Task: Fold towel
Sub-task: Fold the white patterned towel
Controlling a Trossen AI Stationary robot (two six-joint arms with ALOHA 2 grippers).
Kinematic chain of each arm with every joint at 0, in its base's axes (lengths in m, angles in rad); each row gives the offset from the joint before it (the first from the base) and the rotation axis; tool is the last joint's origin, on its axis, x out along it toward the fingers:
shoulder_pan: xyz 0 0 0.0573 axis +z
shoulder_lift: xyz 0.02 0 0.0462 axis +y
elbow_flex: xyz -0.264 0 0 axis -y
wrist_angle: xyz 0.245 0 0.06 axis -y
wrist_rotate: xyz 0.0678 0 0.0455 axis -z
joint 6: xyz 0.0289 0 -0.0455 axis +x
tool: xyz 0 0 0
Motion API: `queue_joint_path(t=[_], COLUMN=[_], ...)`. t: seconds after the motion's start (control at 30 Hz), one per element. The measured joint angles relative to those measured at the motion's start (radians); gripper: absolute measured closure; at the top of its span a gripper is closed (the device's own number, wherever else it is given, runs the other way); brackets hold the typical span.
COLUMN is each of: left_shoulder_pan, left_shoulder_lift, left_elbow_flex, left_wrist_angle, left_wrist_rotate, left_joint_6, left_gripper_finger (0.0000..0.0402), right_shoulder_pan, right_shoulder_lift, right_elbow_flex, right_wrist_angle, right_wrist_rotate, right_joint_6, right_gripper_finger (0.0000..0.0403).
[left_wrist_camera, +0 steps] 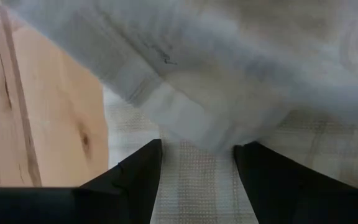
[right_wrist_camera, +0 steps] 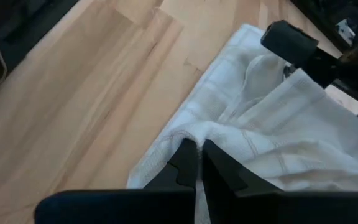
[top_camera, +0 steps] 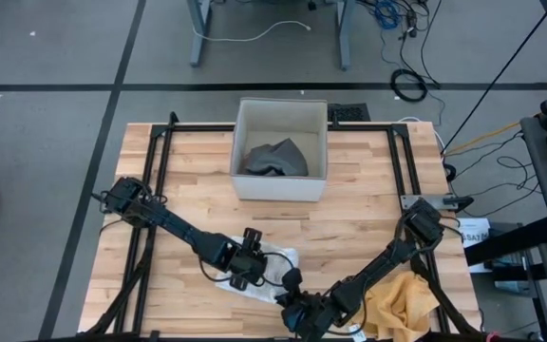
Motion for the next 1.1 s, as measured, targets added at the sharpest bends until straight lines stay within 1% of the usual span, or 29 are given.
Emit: queue_joint_path(t=[0.13, 0.23, 0.3, 0.4, 0.5, 0.63, 0.73, 0.83, 0.9, 0.93, 1.0, 1.1], left_shoulder_pan=[-0.003, -0.006, -0.006, -0.006, -0.008, -0.008, -0.008, -0.008, -0.008, -0.008, -0.008, -0.008], left_shoulder_lift=[0.001, 0.002, 0.002, 0.003, 0.003, 0.003, 0.003, 0.003, 0.004, 0.004, 0.004, 0.004], left_elbow_flex=[-0.001, -0.001, -0.001, -0.001, -0.002, -0.002, -0.002, -0.002, -0.002, -0.002, -0.003, -0.003], left_wrist_angle=[0.017, 0.018, 0.018, 0.018, 0.018, 0.018, 0.018, 0.018, 0.018, 0.018, 0.018, 0.018], left_wrist_rotate=[0.002, 0.003, 0.004, 0.005, 0.007, 0.008, 0.008, 0.009, 0.009, 0.009, 0.009, 0.011], left_joint_6=[0.024, 0.028, 0.028, 0.028, 0.028, 0.028, 0.028, 0.029, 0.031, 0.032, 0.032, 0.031], left_gripper_finger=[0.0186, 0.0186, 0.0186, 0.0186, 0.0186, 0.0186, 0.0186, 0.0186, 0.0186, 0.0186, 0.0186, 0.0186], right_shoulder_pan=[-0.026, -0.051, -0.066, -0.070, -0.058, -0.042, -0.023, 0.007, 0.029, 0.041, 0.066, 0.099], right_shoulder_lift=[0.027, 0.041, 0.045, 0.041, 0.023, -0.006, -0.021, -0.044, -0.056, -0.064, -0.085, -0.107], right_elbow_flex=[0.000, 0.000, 0.000, 0.000, 0.000, 0.000, 0.000, 0.000, 0.000, 0.000, 0.000, 0.001], right_wrist_angle=[0.030, 0.058, 0.071, 0.076, 0.112, 0.130, 0.123, 0.127, 0.119, 0.098, 0.022, -0.191], right_wrist_rotate=[-0.004, -0.054, -0.079, -0.096, -0.084, 0.019, 0.084, 0.133, 0.158, 0.192, 0.268, 0.363], right_joint_6=[-0.002, 0.023, 0.045, 0.040, 0.009, 0.005, -0.008, -0.013, 0.005, 0.030, 0.136, 0.403], right_gripper_finger=[0.0399, 0.0394, 0.0383, 0.0348, 0.0294, 0.0220, 0.0188, 0.0181, 0.0185, 0.0188, 0.0196, 0.0207])
